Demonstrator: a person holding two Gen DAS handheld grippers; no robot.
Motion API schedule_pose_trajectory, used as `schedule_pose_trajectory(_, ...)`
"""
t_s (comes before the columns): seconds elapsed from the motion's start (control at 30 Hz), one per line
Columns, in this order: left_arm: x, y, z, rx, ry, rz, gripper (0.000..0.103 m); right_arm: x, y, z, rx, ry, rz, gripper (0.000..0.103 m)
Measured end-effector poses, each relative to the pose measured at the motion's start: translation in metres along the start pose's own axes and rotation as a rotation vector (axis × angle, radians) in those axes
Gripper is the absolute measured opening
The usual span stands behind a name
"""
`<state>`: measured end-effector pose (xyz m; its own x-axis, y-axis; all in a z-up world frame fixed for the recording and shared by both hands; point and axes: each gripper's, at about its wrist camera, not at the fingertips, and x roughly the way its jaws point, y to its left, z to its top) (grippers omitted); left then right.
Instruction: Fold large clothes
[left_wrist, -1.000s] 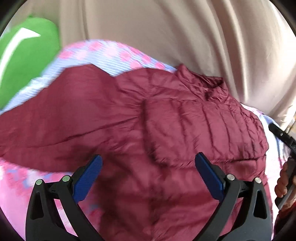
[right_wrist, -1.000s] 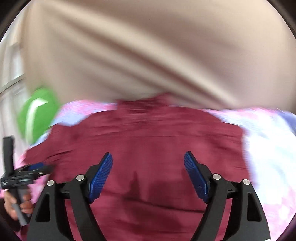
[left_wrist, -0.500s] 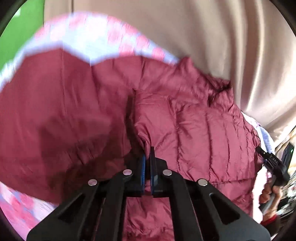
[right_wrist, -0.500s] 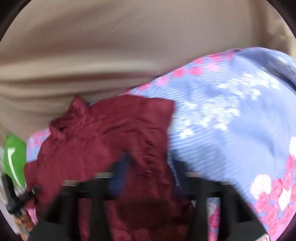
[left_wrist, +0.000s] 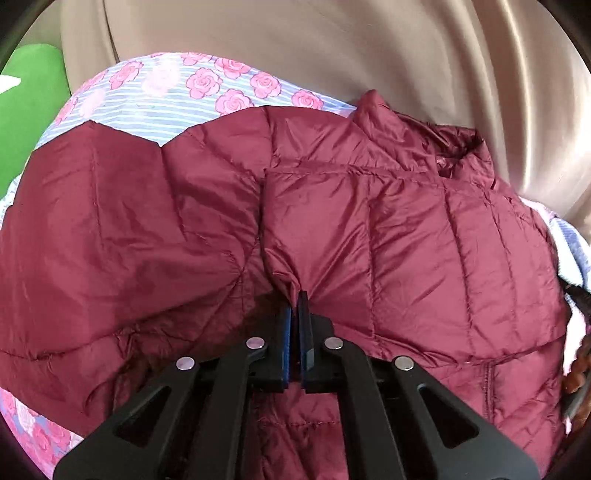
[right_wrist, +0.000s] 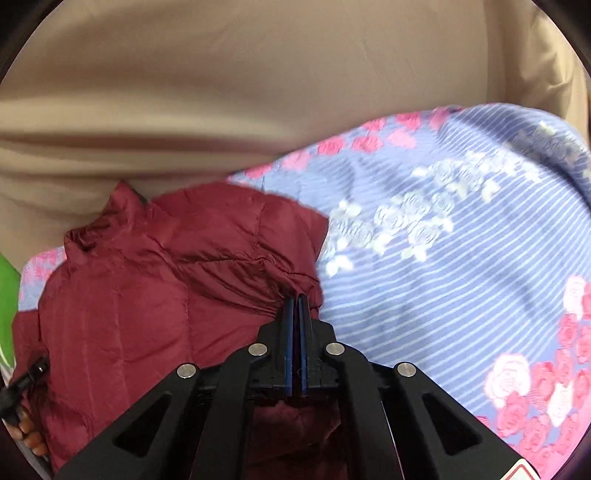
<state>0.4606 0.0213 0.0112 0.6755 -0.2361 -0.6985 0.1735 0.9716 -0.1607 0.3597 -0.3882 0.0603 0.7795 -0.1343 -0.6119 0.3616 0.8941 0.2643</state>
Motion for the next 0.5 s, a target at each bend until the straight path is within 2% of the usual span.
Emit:
schedule_pose_trajectory(0.03,0.001,-0.001,0.0,0.0,-0.002,0.0,0.002,-0.006,-0.003,0.003,0.012,-0.021,-0.014,0.002)
schedule_pose_trajectory(0.07,0.002,-0.003,0.001,0.0,-0.004,0.0,0.002,-0.019,-0.002,0.007,0.029,-0.063,-0.024,0.006)
schedule_pose_trajectory(0.17,0.003,-0.008,0.0,-0.005,-0.017,-0.001,0.004,-0.041,0.017,0.011,-0.01,-0.107,0.065,0.011)
schedule_pose_trajectory(0.23,-0.002,-0.005,-0.006,0.004,-0.028,0.008,0.004,-0.044,0.056,0.005,-0.134,-0.063,0.152,0.011)
schedule_pose_trajectory(0.27,-0.003,-0.007,-0.006,0.011,-0.032,0.017,0.005,-0.037,0.072,-0.001,-0.195,-0.025,0.169,0.01)
schedule_pose_trajectory(0.33,-0.003,-0.006,-0.006,0.016,-0.035,0.022,0.005,-0.023,0.088,-0.014,-0.268,0.02,0.142,0.01)
schedule_pose_trajectory(0.43,-0.005,0.0,-0.007,0.008,-0.035,0.009,0.005,0.0,0.068,-0.029,-0.282,0.059,0.037,0.0)
schedule_pose_trajectory(0.5,-0.007,0.004,-0.009,0.001,-0.035,-0.008,0.007,0.004,0.032,-0.028,-0.184,0.069,0.055,0.0)
